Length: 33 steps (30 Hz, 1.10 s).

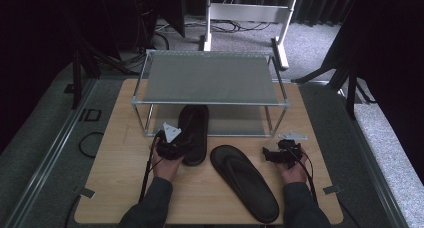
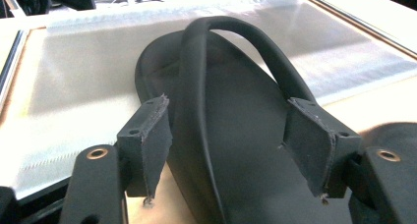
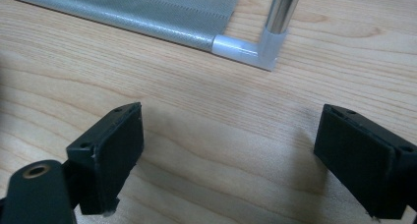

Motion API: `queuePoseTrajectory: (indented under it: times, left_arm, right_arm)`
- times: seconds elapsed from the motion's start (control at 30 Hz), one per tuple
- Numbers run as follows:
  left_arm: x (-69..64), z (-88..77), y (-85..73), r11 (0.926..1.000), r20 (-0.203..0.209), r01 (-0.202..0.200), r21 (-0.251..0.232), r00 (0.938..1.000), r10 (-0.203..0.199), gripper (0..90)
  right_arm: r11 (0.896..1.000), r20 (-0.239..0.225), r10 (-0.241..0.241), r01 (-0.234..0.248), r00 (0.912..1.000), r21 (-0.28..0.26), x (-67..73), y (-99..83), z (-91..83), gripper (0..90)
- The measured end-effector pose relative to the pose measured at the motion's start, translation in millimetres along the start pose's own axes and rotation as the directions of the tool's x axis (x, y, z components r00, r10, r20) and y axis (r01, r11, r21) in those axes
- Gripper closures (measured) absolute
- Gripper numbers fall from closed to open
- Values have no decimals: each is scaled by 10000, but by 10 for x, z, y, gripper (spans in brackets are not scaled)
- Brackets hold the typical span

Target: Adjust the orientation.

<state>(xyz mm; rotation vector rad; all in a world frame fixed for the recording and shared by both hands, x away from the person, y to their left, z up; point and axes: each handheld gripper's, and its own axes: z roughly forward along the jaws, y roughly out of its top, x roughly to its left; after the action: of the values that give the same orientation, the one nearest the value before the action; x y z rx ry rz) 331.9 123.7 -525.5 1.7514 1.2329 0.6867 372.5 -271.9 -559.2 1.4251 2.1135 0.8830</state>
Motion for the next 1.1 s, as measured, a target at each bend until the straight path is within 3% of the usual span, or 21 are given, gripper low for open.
queuePoseTrajectory:
  times: [0.23,0.37,0.43,0.6,0.67,0.83,1.1]
  left_arm:
    - [-88,-239,-94,9996,301,219,-166,9993,-214,274]
    - [-150,-372,-142,9995,417,-247,-210,9988,255,224]
    - [-144,-432,-210,9996,615,-271,-120,9977,278,210]
    - [-152,-480,-305,9990,607,-413,185,9974,401,197]
    - [-212,-558,-403,9980,761,-482,410,9961,450,189]
    - [-285,-537,-501,9918,858,-892,919,9930,813,194]
    - [-284,-434,-524,9881,908,-981,1181,9920,876,252]
  right_arm:
    - [10000,-2,-2,2,10000,0,0,0,0,111]
    - [10000,-19,-10,10,10000,8,1,-1,-2,111]
    - [10000,-20,-11,11,10000,7,1,-1,-2,111]
    - [10000,-19,-10,10,10000,7,1,-1,-2,111]
    - [10000,-19,-11,11,10000,8,1,-1,-2,111]
    - [10000,-20,-10,10,10000,7,1,-1,-2,111]
    - [10000,-17,-7,7,10000,7,1,-1,-2,111]
